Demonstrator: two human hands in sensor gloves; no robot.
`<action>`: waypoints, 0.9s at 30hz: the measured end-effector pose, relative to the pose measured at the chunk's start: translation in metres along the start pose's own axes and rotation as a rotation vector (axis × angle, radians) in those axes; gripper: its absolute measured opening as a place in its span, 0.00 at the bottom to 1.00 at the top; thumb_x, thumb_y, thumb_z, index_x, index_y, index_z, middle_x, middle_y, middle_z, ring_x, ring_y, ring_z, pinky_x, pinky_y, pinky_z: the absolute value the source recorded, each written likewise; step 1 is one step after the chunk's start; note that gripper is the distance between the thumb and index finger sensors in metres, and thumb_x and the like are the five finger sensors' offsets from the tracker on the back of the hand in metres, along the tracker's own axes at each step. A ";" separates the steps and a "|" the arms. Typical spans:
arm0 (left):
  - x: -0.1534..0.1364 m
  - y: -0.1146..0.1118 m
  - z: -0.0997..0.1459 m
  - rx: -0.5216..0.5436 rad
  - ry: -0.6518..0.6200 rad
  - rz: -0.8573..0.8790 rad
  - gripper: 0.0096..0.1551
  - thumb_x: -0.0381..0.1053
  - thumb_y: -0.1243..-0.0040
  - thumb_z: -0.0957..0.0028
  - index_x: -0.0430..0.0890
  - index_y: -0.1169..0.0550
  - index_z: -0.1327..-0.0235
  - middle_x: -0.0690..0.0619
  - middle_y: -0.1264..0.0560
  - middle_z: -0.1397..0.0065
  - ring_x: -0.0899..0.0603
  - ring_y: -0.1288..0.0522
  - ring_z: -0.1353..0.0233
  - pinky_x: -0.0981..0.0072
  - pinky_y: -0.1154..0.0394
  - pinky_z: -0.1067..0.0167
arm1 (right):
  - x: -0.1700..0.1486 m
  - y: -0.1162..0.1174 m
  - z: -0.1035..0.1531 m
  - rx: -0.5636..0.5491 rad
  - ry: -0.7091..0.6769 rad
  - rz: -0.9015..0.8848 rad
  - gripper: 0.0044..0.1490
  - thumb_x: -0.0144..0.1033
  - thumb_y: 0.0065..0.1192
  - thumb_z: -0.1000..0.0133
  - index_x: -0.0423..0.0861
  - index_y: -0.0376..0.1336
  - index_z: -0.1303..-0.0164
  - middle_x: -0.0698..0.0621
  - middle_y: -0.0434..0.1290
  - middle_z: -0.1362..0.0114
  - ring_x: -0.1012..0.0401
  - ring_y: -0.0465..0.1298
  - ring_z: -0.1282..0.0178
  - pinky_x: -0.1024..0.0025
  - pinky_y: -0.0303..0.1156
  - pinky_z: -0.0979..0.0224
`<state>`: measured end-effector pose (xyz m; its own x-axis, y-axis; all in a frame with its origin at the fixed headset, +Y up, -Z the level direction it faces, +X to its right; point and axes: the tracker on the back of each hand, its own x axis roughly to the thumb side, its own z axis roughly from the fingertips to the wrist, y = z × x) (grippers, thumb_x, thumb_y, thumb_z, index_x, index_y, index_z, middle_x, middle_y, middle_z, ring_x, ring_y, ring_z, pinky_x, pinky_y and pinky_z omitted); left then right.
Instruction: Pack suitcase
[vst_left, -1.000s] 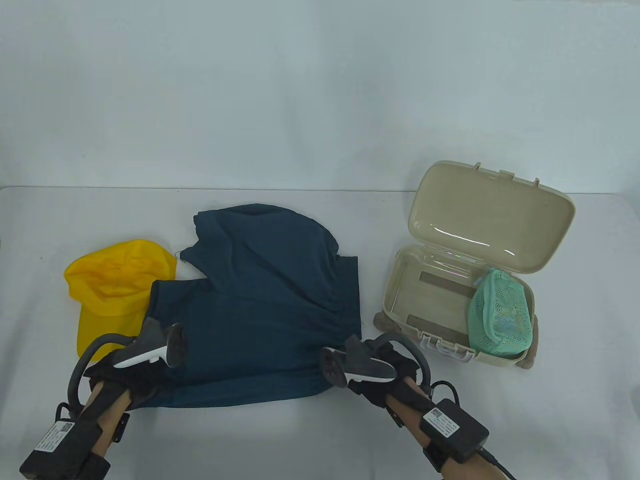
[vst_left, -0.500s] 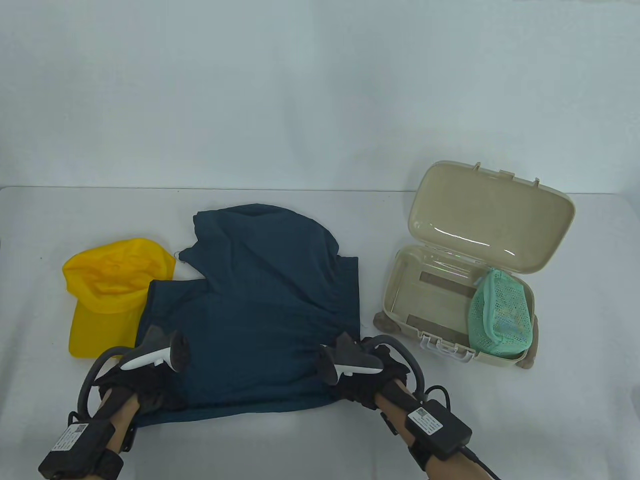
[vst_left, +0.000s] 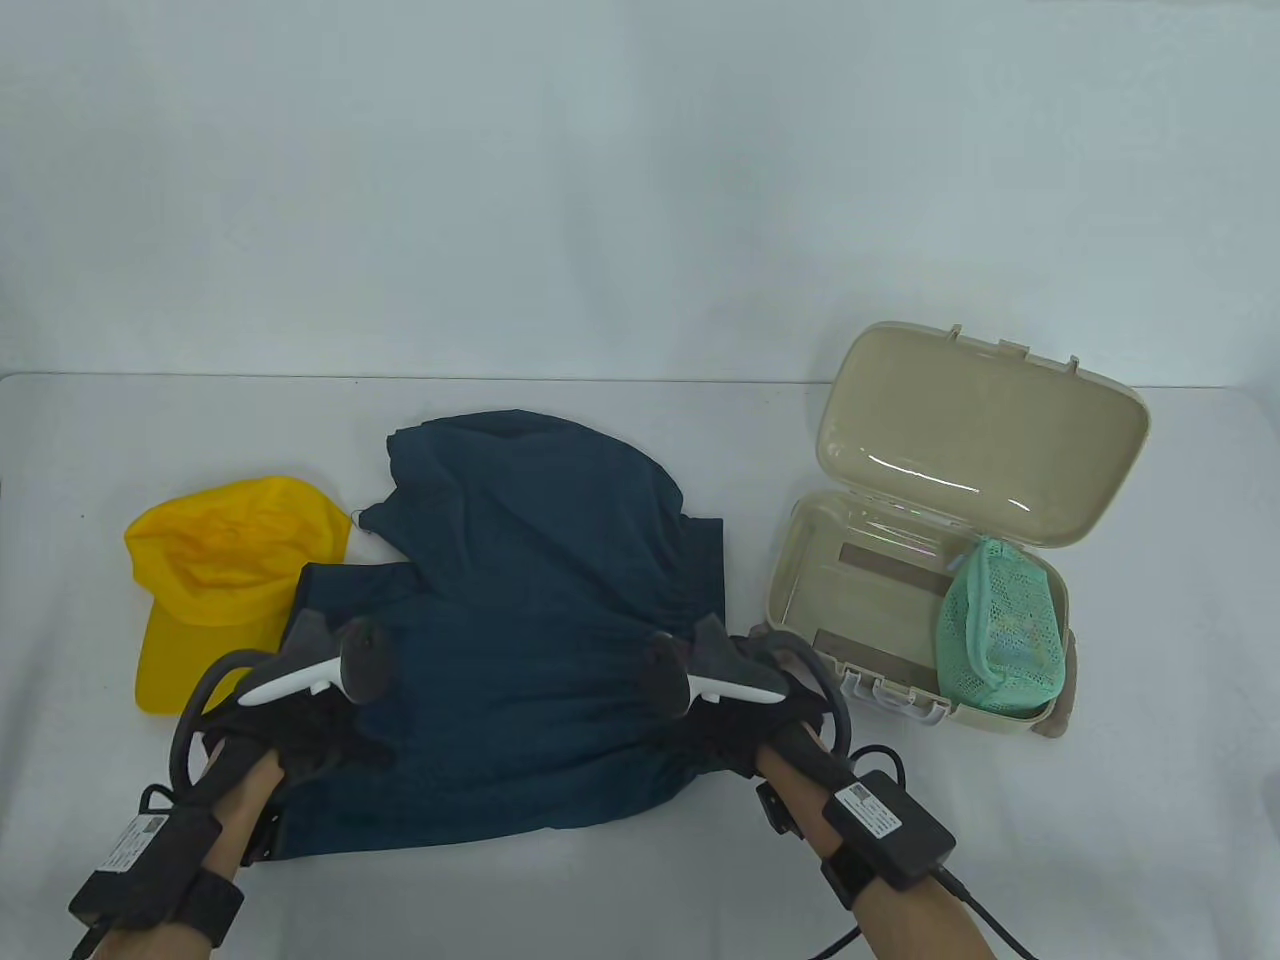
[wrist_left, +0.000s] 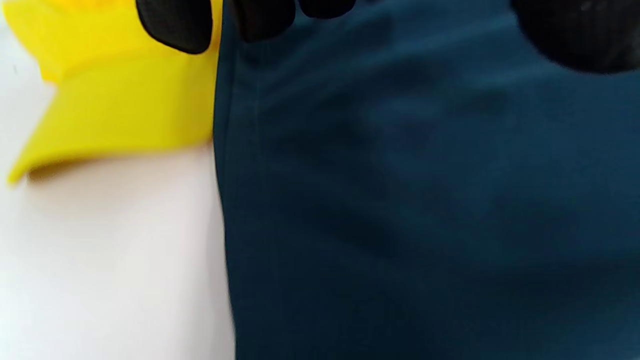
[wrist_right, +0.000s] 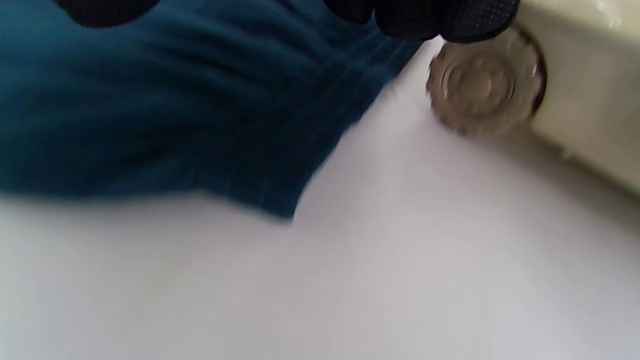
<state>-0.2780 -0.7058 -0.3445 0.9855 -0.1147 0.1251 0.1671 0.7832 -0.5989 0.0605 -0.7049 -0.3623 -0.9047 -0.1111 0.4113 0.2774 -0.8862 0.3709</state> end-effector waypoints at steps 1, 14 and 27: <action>0.002 0.015 -0.003 0.049 0.004 0.013 0.63 0.74 0.46 0.57 0.55 0.62 0.19 0.45 0.57 0.10 0.31 0.52 0.12 0.32 0.43 0.22 | -0.003 -0.013 -0.007 -0.024 0.019 -0.020 0.61 0.71 0.45 0.48 0.43 0.39 0.14 0.38 0.49 0.11 0.37 0.58 0.15 0.40 0.62 0.22; 0.022 0.070 -0.097 0.162 0.090 0.125 0.65 0.75 0.48 0.58 0.53 0.65 0.20 0.46 0.61 0.11 0.34 0.62 0.13 0.39 0.52 0.19 | -0.015 -0.055 -0.090 -0.032 0.203 -0.229 0.62 0.72 0.43 0.50 0.45 0.37 0.14 0.41 0.44 0.10 0.37 0.50 0.12 0.38 0.55 0.18; 0.011 0.035 -0.140 0.061 0.093 0.088 0.61 0.76 0.52 0.58 0.52 0.60 0.20 0.49 0.59 0.13 0.38 0.55 0.13 0.46 0.49 0.19 | -0.013 -0.018 -0.146 0.143 0.276 -0.272 0.65 0.74 0.39 0.51 0.43 0.35 0.15 0.38 0.40 0.12 0.36 0.43 0.13 0.36 0.48 0.18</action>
<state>-0.2575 -0.7655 -0.4751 0.9952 -0.0978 -0.0010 0.0808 0.8280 -0.5548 0.0205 -0.7532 -0.4958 -0.9986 -0.0154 0.0510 0.0412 -0.8306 0.5553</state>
